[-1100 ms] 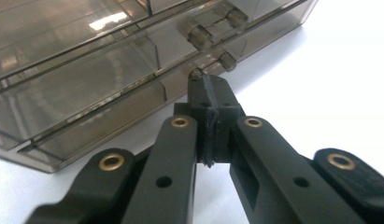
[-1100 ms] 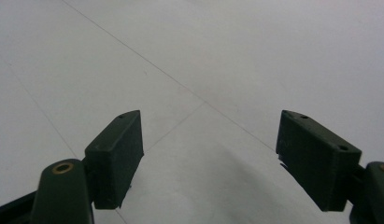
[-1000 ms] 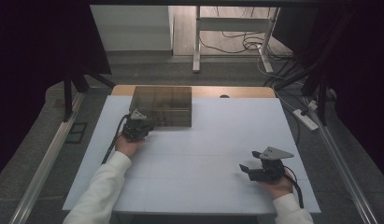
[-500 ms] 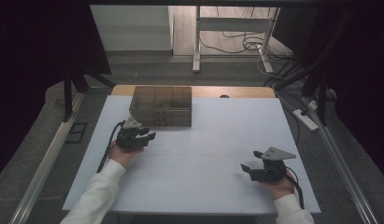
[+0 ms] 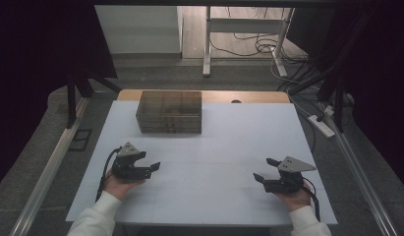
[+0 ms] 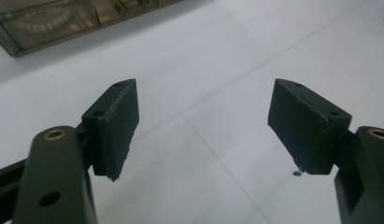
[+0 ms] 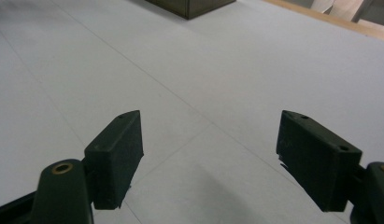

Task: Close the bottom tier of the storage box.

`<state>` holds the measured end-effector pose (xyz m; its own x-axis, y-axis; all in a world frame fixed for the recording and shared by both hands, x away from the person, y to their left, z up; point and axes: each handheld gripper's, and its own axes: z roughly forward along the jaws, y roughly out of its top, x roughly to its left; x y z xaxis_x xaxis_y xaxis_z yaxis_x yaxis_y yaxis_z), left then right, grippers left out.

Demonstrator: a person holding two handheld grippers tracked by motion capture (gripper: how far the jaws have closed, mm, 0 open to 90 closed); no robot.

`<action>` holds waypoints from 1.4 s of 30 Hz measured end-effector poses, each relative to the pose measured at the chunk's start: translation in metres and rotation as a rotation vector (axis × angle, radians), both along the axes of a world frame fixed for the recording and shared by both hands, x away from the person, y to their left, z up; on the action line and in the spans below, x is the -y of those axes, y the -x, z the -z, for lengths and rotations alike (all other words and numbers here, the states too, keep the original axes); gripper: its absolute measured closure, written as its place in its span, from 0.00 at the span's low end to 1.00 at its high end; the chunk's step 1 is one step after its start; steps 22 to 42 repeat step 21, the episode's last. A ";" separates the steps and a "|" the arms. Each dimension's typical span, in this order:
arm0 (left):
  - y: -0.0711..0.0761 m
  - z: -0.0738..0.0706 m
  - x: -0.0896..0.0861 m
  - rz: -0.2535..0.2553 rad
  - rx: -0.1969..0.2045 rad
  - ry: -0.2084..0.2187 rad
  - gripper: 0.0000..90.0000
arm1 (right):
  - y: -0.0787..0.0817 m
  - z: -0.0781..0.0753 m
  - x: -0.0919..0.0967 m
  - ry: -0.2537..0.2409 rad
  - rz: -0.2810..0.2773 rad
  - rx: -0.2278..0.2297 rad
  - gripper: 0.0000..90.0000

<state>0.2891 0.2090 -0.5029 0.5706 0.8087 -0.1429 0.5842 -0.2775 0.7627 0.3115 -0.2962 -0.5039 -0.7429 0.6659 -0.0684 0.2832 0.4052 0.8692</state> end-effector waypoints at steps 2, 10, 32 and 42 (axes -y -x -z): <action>0.007 -0.001 -0.006 0.006 0.010 0.011 0.28 | 0.000 0.000 0.001 0.003 0.001 -0.005 0.25; 0.025 0.004 -0.020 0.000 0.030 -0.006 0.28 | 0.000 0.000 0.000 0.016 0.003 -0.014 0.25; 0.024 0.007 -0.016 0.015 0.027 -0.014 0.26 | 0.001 0.000 0.002 0.017 0.012 -0.016 0.25; 0.024 0.007 -0.016 0.015 0.027 -0.014 0.26 | 0.001 0.000 0.002 0.017 0.012 -0.016 0.25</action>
